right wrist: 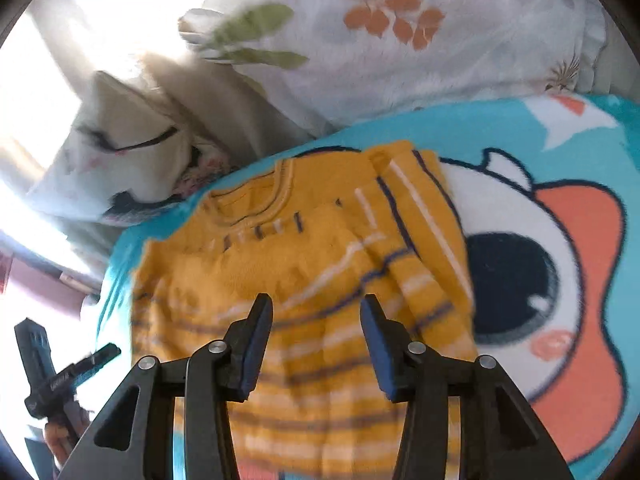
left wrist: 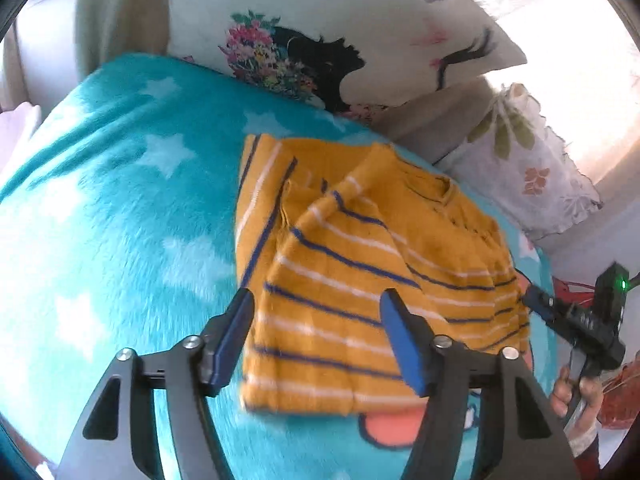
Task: Fold small clothes
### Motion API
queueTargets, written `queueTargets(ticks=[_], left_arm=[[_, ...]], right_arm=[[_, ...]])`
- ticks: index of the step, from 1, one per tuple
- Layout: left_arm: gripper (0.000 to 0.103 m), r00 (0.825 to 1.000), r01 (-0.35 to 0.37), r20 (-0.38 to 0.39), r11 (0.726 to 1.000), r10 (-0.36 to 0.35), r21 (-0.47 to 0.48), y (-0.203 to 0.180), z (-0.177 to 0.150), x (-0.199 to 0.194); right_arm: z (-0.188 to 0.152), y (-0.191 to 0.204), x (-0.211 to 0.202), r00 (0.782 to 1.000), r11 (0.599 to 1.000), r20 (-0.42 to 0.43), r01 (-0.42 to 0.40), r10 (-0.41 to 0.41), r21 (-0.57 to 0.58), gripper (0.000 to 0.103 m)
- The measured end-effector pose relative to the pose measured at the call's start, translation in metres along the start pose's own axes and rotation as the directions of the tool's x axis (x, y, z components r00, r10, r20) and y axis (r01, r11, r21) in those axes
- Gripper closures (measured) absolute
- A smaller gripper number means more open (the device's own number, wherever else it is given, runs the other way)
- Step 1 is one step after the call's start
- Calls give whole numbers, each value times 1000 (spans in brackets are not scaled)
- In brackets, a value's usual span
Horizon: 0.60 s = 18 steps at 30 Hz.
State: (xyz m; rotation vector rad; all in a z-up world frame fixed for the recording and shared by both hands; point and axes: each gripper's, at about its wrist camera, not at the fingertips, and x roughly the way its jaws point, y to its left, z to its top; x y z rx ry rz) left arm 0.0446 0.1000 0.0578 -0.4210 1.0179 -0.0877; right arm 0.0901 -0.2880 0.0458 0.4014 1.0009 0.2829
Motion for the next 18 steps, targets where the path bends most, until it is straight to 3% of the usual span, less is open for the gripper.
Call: queueTargets(ticks=[5,8,10,13,15,18], left_arm=[[36,998,-60,-35,998,59,-33,-7,-37,-1],[36,996,-63,-63,994,58,-84,-4,-56,-1],[36,996,-77,-58,992,71,-100,-3,-64,-6],[36,994,-101,-43,987,97,-122,0,-73,-16],[36,993,-117,-42,983,112,-141,4,-79,-22],[36,990,-140,-39,977,135,-159,5,-86,-28]], right_arm=[[-47,4,-12,993,990,-95,-85,74,-112,51],[-63,-23,-1,993,996,-118,2,-13,-90,51],[-60,-56,-1,992,997,-101,76,-76,2,55],[-52,-86,-25,996,993,-47,80,-77,88,52],[-49,-87,-39,992,991,-17,123,-122,60,48],[-48,-83,-62,994,994,22,103,-104,33,48]])
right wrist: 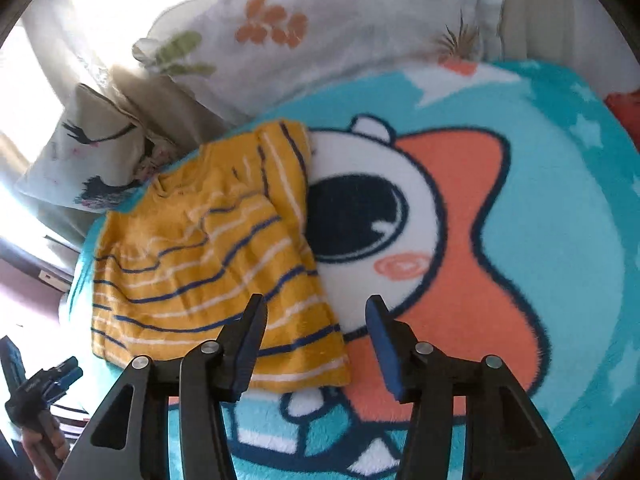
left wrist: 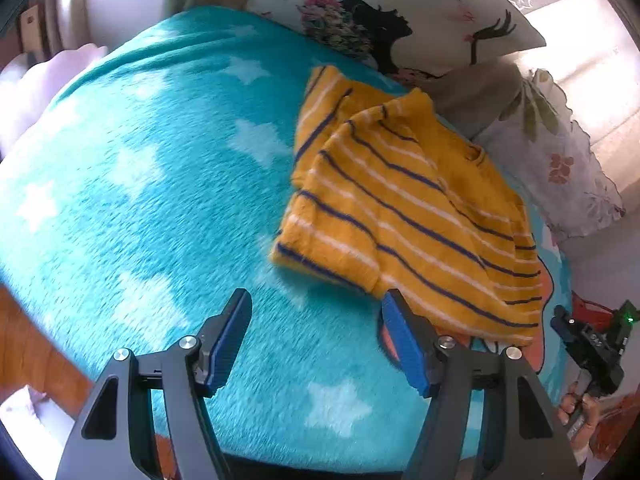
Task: Fold small clothes
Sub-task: 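Move both open grippers to the edge of the folded sweater, then grasp the folded sweater edge with the left gripper while the right gripper grasps beside it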
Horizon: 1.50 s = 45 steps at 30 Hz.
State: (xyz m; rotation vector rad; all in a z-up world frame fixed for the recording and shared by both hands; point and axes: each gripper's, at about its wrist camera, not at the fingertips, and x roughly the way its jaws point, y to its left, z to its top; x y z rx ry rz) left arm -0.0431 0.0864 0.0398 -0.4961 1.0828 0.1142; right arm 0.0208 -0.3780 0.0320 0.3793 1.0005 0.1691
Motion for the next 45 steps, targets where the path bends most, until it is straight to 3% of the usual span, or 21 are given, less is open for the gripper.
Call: queueTargets(ticks=[7,12,21,25,28,31,33,35,39,41,45], left_arm=[[36,1000,2,11,1000,-1,-20,10,1,3],[36,999,26,-22,1000,-26,8,16,17,28],[36,988,138,-80,989,-133,57,26,59,63],[36,977,198,-98,978,-191,66,30,68,68],[36,963,252,-111,966,-245,51,34,72,71],[36,939,323,-135,946,-316,33,38,73,73],[42,912,381,-164,924,-376,-1,41,72,77],[58,893,411,-191,911,-408,-22,42,70,82],[61,871,446,-206,893,-446,-49,46,70,86],[61,862,456,-211,887,-462,-77,49,71,88],[64,851,466,-212,878,-480,-114,58,72,90]], right_arm=[[-9,53,4,999,989,-15,-35,33,-146,47],[-14,100,16,997,970,-60,-64,51,-236,45],[-9,235,85,967,931,-224,-189,121,-311,40],[0,296,129,955,923,-272,-206,118,-324,39],[5,334,167,949,926,-303,-190,88,-326,37],[7,363,196,947,925,-320,-153,36,-348,27],[5,377,210,947,921,-322,-112,-15,-372,21],[4,384,216,945,919,-323,-83,-50,-385,18],[2,397,228,938,916,-324,-18,-124,-402,12],[1,405,235,929,903,-323,27,-180,-428,10],[-9,425,254,890,829,-308,125,-336,-546,8]])
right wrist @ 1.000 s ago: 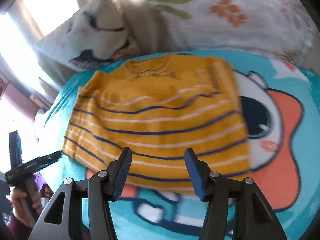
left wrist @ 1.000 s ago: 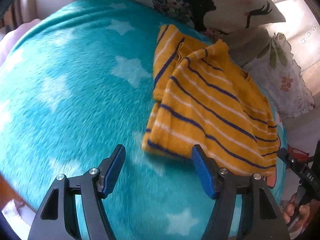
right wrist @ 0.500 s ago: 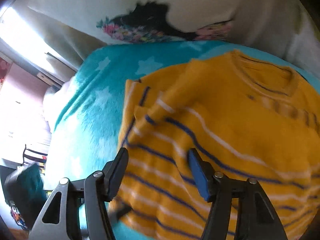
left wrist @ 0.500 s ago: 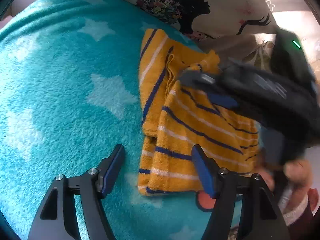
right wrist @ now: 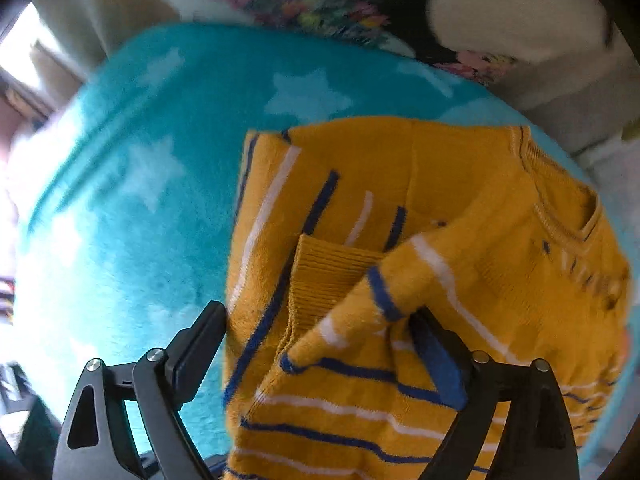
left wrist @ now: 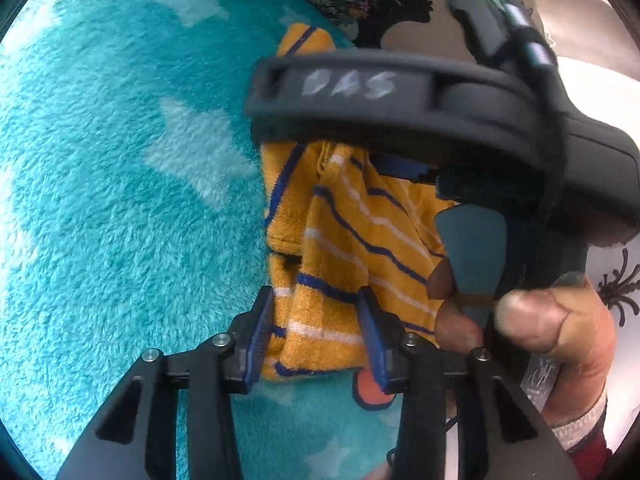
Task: Fold small clothes
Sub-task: 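Grasp the folded sweater edge with the left gripper while the right gripper grasps beside it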
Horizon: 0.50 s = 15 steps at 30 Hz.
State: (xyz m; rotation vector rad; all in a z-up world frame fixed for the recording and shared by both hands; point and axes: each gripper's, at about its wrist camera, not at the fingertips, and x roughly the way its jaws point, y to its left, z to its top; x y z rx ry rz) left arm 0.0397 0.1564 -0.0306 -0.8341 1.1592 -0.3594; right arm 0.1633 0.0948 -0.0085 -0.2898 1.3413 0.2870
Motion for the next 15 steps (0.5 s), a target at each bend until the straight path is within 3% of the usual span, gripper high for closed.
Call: queueTargets(ticks=[3,7,10,13,15], left_arm=[[64,1000,7,10,1000,-7,-9,2,-1,-3],[63,1000,-11,20,1000,11,-7,4,-5,-7],[60,999,-34,35,999,34,-1,2,-15,-9],[60,997,-65,47,998,64,12,-7,-24,-9],[75,995,-87,51,996,86,24,-15,-29,-8]], right_arm=[[3,14,6,996,995,-29,81,-83,-64,8],[12,13,11,995,995,-76,64,-70,-80,9],[14,13,10,995,990,-61,71,-78,-119,18],[4,11,1,995,983,-8,99,-101,-158,42],[-3,6,-5,994,978,28,106,-102,-179,60]])
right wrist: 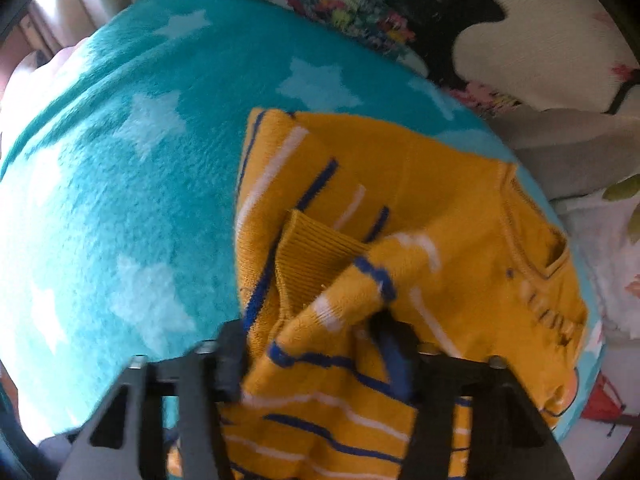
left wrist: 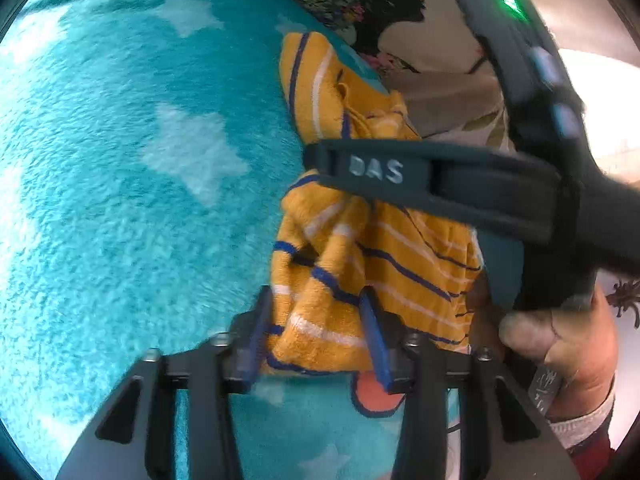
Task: Fold small clothes
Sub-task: 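Grasp the folded sweater edge with the left gripper while the right gripper grasps beside it, then lift and fold the sweater over onto itself with both grippers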
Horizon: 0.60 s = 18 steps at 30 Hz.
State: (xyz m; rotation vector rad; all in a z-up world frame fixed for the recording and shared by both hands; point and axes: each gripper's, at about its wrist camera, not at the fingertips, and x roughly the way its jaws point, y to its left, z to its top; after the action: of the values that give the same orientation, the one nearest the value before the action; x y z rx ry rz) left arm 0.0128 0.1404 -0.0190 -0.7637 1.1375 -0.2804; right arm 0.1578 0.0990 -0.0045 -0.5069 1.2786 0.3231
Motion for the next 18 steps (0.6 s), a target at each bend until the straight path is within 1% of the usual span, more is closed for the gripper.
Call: queueTargets(ticks=[1,2,3,6,7,8,12,14,16,18], left_arm=[[88,1000,-16,4,1000,16,1,-4,-2,0],[90,1000,-23,9,1000,23,-1,-7,-2,-1],[90,999,-32,22,999,32,-3,-11,-5,-3],[91,997,-68,47,998,67,14,-29,-14,-5],[91,995,-82,54,996,80,28,-38,-18,-5],[91,994,-95,60,995,92,44,-46,-20,-6],[91,988,-144,70,981,136,130,-89,-36,-1],[91,990,-136,67,977,127,161,-110,-42,0],[91,993,-107,64,974,96,198,-133,-44,-2],[90,995,-87,68,967,73,240,-149,-45,-7]], right_arm=[[-6,-6,-4,999,1000,24,-24,24,3,63],[-10,-12,-8,998,999,43,-51,50,12,69],[-15,-16,-10,995,997,62,-80,78,26,72],[-33,-42,-22,973,977,135,-201,189,78,74],[-39,-53,-25,958,962,164,-252,234,101,75],[-44,-61,-27,947,951,186,-286,262,116,75],[-72,-100,-41,892,898,285,-407,351,169,76],[-93,-118,-50,860,866,339,-460,380,195,76],[-116,-143,-55,834,838,384,-500,397,219,76],[-135,-168,-57,819,822,412,-519,399,235,77]])
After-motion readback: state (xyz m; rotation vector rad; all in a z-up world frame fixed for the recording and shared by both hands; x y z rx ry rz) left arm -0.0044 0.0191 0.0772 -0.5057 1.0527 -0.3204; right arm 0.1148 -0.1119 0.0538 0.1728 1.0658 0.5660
